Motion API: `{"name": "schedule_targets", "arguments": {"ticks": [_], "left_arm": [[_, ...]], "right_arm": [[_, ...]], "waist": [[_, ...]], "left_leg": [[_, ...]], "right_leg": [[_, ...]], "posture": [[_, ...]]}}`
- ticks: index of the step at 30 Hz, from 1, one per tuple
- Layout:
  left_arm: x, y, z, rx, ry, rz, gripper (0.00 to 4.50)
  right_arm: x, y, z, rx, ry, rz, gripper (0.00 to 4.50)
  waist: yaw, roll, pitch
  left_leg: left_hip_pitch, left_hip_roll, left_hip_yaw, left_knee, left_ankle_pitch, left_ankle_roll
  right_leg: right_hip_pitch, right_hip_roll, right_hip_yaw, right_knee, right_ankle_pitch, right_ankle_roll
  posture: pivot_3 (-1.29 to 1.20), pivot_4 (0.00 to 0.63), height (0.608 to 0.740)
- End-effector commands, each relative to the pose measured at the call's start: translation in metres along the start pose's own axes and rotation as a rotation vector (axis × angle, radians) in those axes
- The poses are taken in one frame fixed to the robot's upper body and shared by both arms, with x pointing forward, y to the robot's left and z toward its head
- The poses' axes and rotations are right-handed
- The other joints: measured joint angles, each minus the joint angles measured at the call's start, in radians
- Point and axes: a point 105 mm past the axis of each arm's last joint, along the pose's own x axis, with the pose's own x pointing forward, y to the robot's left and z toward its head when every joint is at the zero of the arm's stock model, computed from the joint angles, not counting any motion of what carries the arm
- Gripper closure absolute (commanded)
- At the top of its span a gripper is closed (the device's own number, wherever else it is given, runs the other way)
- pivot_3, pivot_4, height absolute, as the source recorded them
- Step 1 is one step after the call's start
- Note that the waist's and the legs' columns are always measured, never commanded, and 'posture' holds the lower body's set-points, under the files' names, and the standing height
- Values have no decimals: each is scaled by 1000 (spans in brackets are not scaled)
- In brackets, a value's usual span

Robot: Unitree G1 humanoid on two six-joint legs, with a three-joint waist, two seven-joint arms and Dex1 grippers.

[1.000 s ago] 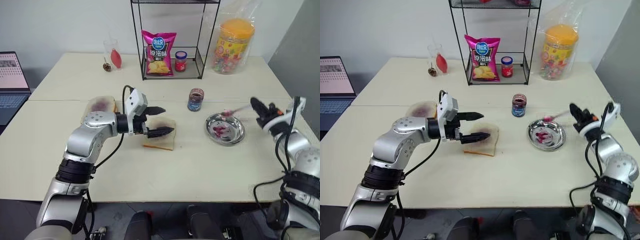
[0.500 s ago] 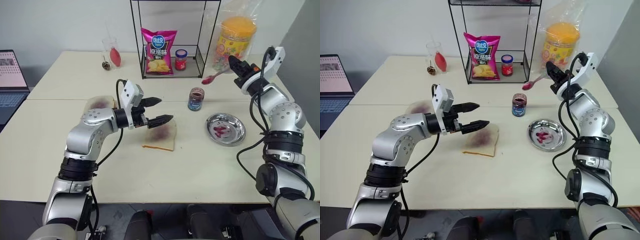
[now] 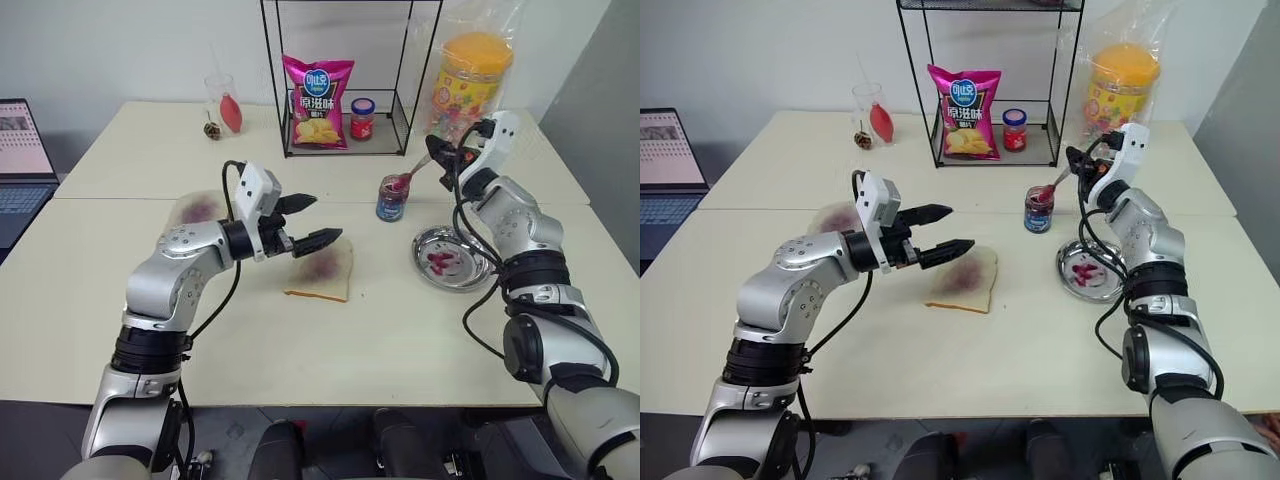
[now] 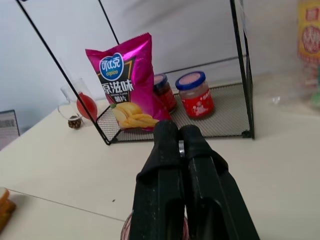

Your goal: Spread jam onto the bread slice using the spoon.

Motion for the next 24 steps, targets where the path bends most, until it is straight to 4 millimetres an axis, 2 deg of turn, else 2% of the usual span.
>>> {"name": "schedule_targets", "arguments": {"ticks": [1, 4, 10, 14, 19, 22, 24], "left_arm": [[-2, -3, 14, 40, -39, -7, 0], [0, -2, 14, 45, -39, -7, 0], [2, -2, 14, 50, -43, -10, 0], [4, -2, 14, 54, -45, -12, 0], [3, -1, 14, 53, -46, -9, 0], [3, -1, 13, 52, -46, -9, 0], [3, -1, 14, 52, -47, -7, 0]], "right_arm": [[8, 22, 22, -199, -62, 85, 4479], [10, 33, 10, -366, -25, 146, 4479], [11, 35, -7, -487, 36, 164, 4479], [11, 29, -14, -479, 76, 142, 4479], [14, 22, -12, -270, 87, 77, 4479], [18, 15, -2, -11, 68, -1, 4479], [19, 13, 2, 66, 65, -17, 4479]], "waist": [[0, 0, 0], [0, 0, 0], [0, 0, 0], [0, 0, 0], [0, 0, 0], [0, 0, 0], [0, 0, 0]], "left_leg": [[0, 0, 0, 0, 0, 0], [0, 0, 0, 0, 0, 0], [0, 0, 0, 0, 0, 0], [0, 0, 0, 1, 0, 0], [0, 0, 0, 1, 0, 0], [0, 0, 0, 1, 0, 0], [0, 0, 0, 1, 0, 0]], "right_leg": [[0, 0, 0, 0, 0, 0], [0, 0, 0, 0, 0, 0], [0, 0, 0, 0, 0, -1], [0, 0, 0, 0, 1, -1], [0, 0, 0, 1, 1, -1], [0, 0, 0, 1, 1, -1], [0, 0, 0, 1, 1, -1]], "posture": [[0, 150, 740], [0, 150, 740], [0, 150, 740], [0, 150, 740], [0, 150, 740], [0, 150, 740], [0, 150, 740]]}}
